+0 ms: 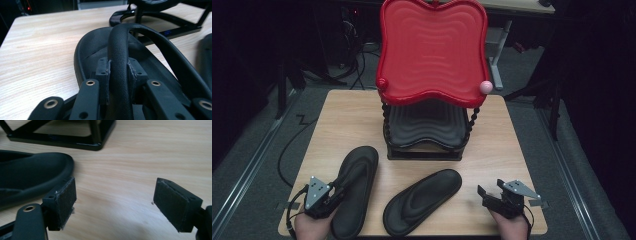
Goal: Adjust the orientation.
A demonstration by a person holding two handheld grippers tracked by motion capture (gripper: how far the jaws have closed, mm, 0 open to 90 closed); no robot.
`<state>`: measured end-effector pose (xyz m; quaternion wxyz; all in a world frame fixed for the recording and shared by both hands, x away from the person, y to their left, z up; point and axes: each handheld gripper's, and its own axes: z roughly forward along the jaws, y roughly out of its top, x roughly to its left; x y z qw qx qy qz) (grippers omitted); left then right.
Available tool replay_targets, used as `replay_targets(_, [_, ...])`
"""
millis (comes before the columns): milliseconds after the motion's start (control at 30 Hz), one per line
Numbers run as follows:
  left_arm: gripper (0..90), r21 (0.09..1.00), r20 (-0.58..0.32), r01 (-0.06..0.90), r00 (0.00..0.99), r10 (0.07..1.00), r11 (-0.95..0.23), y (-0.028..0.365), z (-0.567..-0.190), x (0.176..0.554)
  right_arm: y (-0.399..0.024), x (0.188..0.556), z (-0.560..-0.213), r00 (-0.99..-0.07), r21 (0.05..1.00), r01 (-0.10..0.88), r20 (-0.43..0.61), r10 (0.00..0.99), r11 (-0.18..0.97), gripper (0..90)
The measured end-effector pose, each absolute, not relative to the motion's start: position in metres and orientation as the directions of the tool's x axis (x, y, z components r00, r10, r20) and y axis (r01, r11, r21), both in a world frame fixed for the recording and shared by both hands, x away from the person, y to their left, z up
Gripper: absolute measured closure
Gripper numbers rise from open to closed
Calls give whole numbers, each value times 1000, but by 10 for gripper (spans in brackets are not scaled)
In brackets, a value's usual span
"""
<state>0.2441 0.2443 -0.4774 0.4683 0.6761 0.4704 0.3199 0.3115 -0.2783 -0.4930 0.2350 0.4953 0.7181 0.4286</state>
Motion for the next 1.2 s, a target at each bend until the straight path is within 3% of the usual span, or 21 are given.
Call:
replay_targets(333, [742,971,5,220,375,927,-94,228,-455,201,-233,320,-482,-502,881,435,68,862,184,194])
replay_targets(567, [743,980,36,166,397,917,-111,207,-445,200,-206,304,-467,-575,905,390,97,812,168,184])
replay_targets(900, [746,982,78,122,422,903,-142,138,-432,259,-167,268,-439,-678,942,284,66,732,178,233])
replay_targets(1100, [747,989,79,86,392,917,-122,102,-417,296,-141,267,-427,-720,954,247,63,692,170,266])
replay_targets(1200, [749,990,74,82,363,929,-111,88,-411,307,-126,274,-424,-712,961,201,10,702,191,330])
